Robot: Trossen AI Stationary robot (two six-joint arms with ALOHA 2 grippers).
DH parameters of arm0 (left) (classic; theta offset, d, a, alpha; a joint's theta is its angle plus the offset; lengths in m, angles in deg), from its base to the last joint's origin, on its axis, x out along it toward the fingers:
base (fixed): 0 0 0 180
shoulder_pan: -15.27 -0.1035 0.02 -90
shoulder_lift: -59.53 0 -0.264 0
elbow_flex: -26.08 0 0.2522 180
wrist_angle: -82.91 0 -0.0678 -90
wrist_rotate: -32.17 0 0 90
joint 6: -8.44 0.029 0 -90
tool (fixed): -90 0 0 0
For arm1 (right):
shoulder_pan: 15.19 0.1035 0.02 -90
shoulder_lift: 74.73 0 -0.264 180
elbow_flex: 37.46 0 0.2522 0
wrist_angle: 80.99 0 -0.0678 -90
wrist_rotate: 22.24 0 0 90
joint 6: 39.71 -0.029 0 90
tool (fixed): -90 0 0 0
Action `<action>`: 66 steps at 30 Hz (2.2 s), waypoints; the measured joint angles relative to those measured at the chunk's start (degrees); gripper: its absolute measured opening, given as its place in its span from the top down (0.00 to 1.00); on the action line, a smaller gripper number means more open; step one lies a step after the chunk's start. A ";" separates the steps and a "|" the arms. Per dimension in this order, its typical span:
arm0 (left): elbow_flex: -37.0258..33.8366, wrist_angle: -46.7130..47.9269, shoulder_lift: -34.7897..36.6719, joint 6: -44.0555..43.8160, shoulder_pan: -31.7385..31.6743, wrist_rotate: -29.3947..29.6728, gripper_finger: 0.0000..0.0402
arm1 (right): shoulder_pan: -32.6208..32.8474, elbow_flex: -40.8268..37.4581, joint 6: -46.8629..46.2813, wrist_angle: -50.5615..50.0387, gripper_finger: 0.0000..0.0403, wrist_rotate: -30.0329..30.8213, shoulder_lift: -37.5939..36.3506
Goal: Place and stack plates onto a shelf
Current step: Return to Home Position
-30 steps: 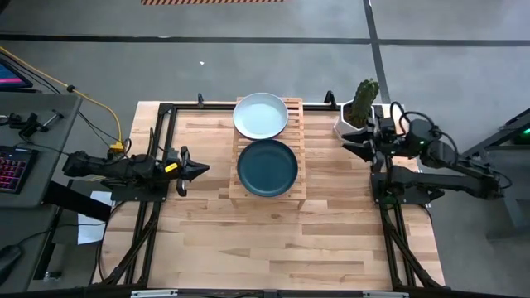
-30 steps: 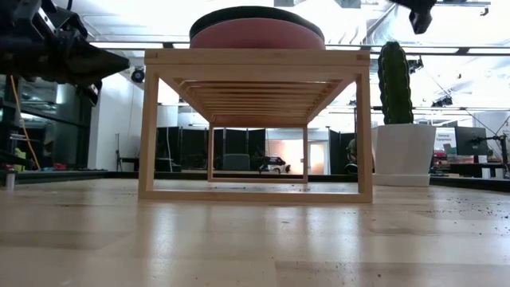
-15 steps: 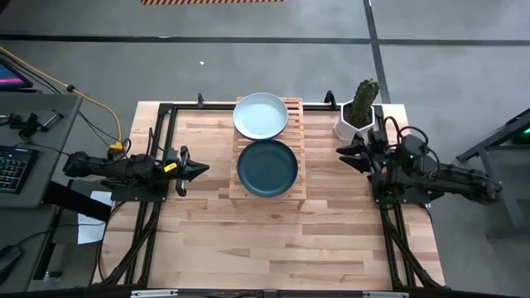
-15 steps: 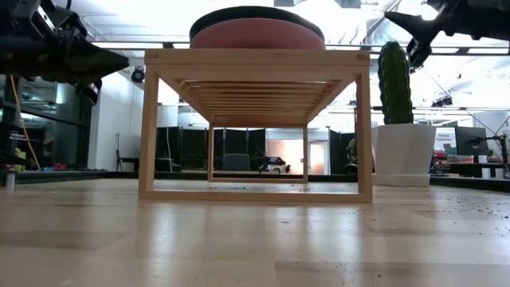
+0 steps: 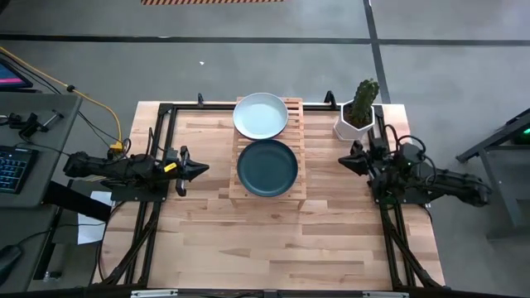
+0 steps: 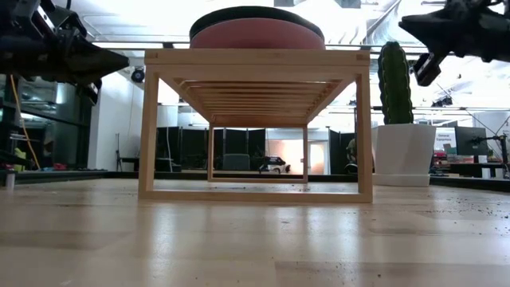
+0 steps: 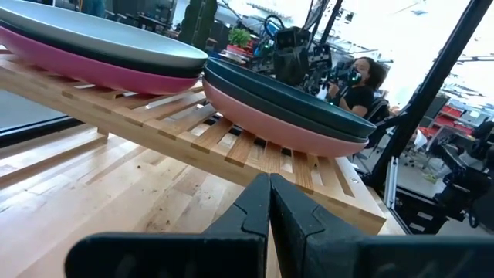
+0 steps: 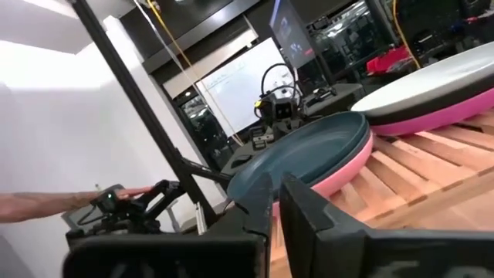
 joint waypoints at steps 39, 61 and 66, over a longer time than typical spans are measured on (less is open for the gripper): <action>0.00 -0.04 1.31 0.01 -0.02 0.00 1.00 | 8.90 -6.33 9.26 -9.61 1.00 3.82 -3.72; -0.07 -0.29 1.33 -0.01 0.70 -0.13 1.00 | 8.36 -6.33 4.50 -9.62 1.00 4.12 -6.29; -0.07 -0.26 1.31 0.00 0.70 -0.23 1.00 | 8.52 -6.33 4.50 -9.64 1.00 4.13 -6.11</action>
